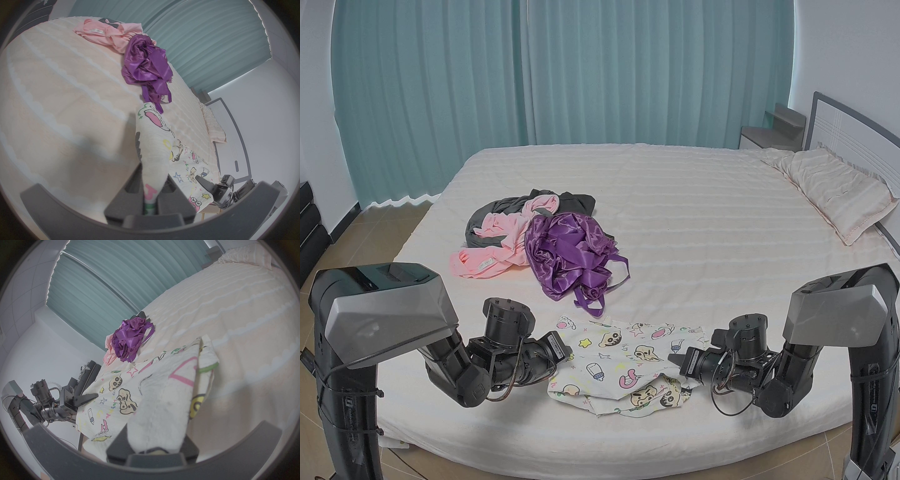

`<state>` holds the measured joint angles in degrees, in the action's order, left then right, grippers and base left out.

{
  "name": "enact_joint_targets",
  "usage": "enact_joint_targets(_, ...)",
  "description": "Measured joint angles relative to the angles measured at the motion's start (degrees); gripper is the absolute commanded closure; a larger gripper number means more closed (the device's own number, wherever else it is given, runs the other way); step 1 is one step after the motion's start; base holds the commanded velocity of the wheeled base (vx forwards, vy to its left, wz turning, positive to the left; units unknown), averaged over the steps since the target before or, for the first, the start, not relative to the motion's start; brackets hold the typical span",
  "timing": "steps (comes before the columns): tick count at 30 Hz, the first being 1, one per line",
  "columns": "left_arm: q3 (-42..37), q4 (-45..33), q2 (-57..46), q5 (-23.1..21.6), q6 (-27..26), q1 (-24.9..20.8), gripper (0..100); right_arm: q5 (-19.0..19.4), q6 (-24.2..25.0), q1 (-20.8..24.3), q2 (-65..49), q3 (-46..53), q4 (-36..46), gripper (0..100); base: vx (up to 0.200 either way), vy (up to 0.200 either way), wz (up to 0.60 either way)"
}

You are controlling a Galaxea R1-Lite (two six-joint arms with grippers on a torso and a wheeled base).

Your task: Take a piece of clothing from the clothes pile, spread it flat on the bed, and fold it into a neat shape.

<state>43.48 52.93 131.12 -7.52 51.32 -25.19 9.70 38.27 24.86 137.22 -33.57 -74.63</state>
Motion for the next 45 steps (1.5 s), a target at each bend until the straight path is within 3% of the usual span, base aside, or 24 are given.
enact_joint_targets(4,-0.3,0.0,0.2,-0.1,0.0,0.0,100,0.0,0.0,0.0,0.0,0.2,0.0,100,0.000,0.000,0.00)
enact_joint_targets(5,-0.3,0.0,0.2,-0.1,0.0,0.0,0,0.0,0.0,0.0,0.0,0.3,0.0,0,0.000,0.000,0.00)
enact_joint_targets(15,-3.4,4.5,0.3,-0.2,0.1,0.2,0,-0.8,-1.2,0.4,-0.3,2.2,0.1,0,0.000,0.000,0.00)
enact_joint_targets(19,-5.5,5.3,-0.2,-0.6,0.1,1.5,0,-3.6,-1.5,0.0,-1.3,2.7,0.5,0,0.000,0.000,0.00)
enact_joint_targets(26,-11.8,8.3,-2.5,-6.5,3.4,6.1,0,-6.3,-1.3,-1.9,-4.9,6.8,1.7,0,0.000,0.000,0.00)
enact_joint_targets(36,-15.4,12.1,-4.6,-8.9,5.6,8.6,0,-5.3,2.0,-1.2,-6.6,17.5,-6.5,0,0.000,0.000,0.00)
enact_joint_targets(40,-15.7,12.3,-4.9,-9.1,5.8,8.6,0,-2.5,1.3,-0.5,-5.2,20.9,-11.7,0,0.000,0.000,0.00)
enact_joint_targets(41,-15.7,12.3,-4.9,-9.1,5.7,8.6,0,-2.0,1.1,-0.4,-4.9,21.5,-12.0,100,0.000,0.000,0.00)
enact_joint_targets(45,-15.7,12.4,-5.0,-9.1,5.8,8.7,0,-1.2,0.7,0.4,-3.7,22.9,-12.5,100,0.000,0.000,0.00)
